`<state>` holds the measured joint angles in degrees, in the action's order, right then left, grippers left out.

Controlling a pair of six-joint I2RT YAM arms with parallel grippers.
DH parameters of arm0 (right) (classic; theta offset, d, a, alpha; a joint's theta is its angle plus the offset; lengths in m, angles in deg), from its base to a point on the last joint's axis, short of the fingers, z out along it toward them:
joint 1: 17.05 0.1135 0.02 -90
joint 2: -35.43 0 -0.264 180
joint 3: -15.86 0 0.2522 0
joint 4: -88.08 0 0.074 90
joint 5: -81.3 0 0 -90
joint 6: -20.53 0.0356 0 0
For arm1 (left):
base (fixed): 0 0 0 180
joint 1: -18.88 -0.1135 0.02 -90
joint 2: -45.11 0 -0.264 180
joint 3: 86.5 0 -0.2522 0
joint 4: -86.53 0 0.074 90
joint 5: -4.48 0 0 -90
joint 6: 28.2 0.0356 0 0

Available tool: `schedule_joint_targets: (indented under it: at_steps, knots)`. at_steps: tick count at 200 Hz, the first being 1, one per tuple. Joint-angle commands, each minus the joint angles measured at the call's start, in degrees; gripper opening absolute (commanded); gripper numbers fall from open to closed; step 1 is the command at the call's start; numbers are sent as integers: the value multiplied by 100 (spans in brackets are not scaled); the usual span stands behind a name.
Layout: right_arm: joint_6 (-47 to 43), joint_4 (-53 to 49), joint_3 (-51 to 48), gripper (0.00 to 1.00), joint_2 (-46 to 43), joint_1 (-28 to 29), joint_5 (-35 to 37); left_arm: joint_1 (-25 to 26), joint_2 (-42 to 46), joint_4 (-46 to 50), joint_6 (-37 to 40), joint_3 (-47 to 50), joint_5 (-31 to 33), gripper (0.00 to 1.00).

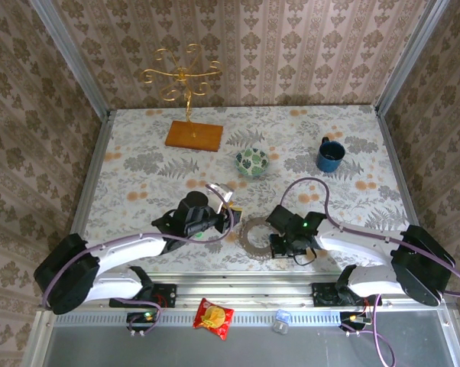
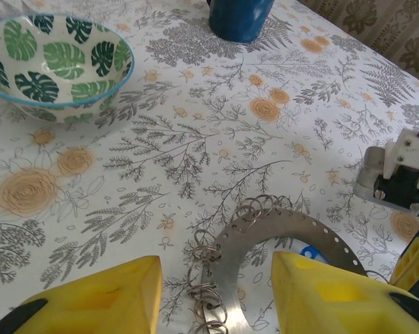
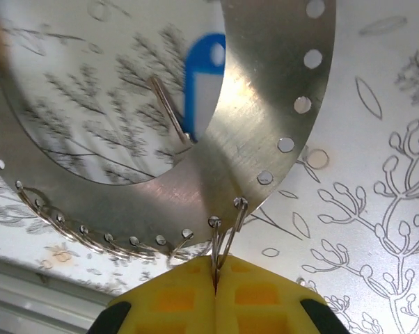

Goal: Put the keys on the keyring

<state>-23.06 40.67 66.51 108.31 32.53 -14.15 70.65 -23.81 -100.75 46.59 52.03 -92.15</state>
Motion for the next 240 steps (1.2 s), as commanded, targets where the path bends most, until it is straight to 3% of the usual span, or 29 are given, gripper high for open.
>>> schedule_joint_targets:
  at_steps: [1,81,125,167,193,240]
  knots:
    - [-582,-284,549,0,62,25,151,19,346,258,580,-27,131,46]
    - [-1612,-385,2384,0,1979,-31,-1062,-61,1375,-269,1927,942,-587,48]
    - [-1710,-246,2724,0,2604,-331,-1267,40,1761,563,2238,991,-435,50]
    - [-1785,-349,2916,0,2421,-414,-1586,382,1645,1293,2919,899,-50,58]
    - [-1752,-462,2947,0,2204,-414,-1703,562,1329,999,3409,913,232,64]
    - [-1696,-667,3072,0,1994,-409,-1775,706,867,312,4304,971,589,86]
